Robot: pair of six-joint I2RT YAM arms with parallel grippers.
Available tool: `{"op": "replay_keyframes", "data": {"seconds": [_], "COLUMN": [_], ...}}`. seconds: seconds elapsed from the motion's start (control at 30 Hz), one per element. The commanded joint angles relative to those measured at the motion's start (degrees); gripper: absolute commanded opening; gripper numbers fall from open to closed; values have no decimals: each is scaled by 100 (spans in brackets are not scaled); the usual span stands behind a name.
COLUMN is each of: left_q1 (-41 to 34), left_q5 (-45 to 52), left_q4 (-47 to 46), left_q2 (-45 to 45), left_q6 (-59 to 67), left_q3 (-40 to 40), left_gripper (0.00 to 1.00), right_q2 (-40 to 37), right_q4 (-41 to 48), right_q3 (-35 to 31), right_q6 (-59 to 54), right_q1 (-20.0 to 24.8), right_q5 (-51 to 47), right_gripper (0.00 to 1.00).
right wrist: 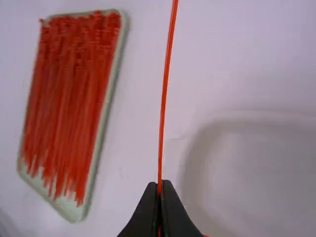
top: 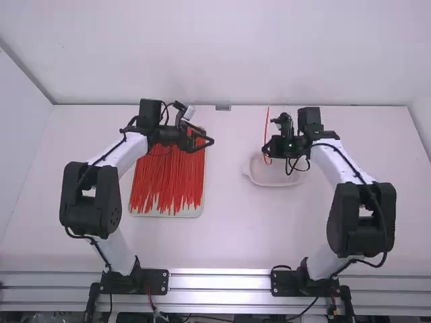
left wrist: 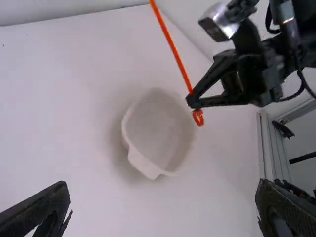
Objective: Fasten the cable tie
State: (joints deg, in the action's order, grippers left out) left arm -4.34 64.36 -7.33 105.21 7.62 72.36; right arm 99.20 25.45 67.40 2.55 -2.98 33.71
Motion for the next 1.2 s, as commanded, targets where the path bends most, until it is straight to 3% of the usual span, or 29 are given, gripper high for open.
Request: {"op": "replay_keyframes", "data": {"seconds": [0.0, 0.23, 0.43, 0.7, 0.8, 0.83, 0.87, 1.17], "left_q1": [17, 11, 15, 17, 17, 17, 17, 24], "left_q5": [68, 70, 72, 70, 70, 68, 70, -92], "left_q4": [-44, -343, -380, -380, -356, -354, -350, -455], "left_q2": [-59, -59, -59, -59, -59, -59, -59, -131], "left_q6": [125, 382, 380, 380, 378, 378, 378, 164], "left_q3": [-7, -7, -4, -4, -4, -4, -4, 9], "left_gripper": [99, 99, 99, 99, 99, 99, 99, 99], "right_q2": [-61, -61, -61, -61, -61, -61, -61, -98], "right_q4": [-177, -920, -1010, -1027, -1012, -1010, -1010, -881], "right_q3": [-262, -809, -933, -931, -931, -931, -931, -931], "right_q6": [162, 516, 603, 645, 667, 667, 671, 667], "right_q1": [-31, -278, -535, -632, -562, -551, -535, -402], "right_q5": [-310, -1051, -1845, -2011, -2011, -2009, -2009, -1786], "right_gripper": [0, 0, 0, 2, 19, 29, 99, 99]}}
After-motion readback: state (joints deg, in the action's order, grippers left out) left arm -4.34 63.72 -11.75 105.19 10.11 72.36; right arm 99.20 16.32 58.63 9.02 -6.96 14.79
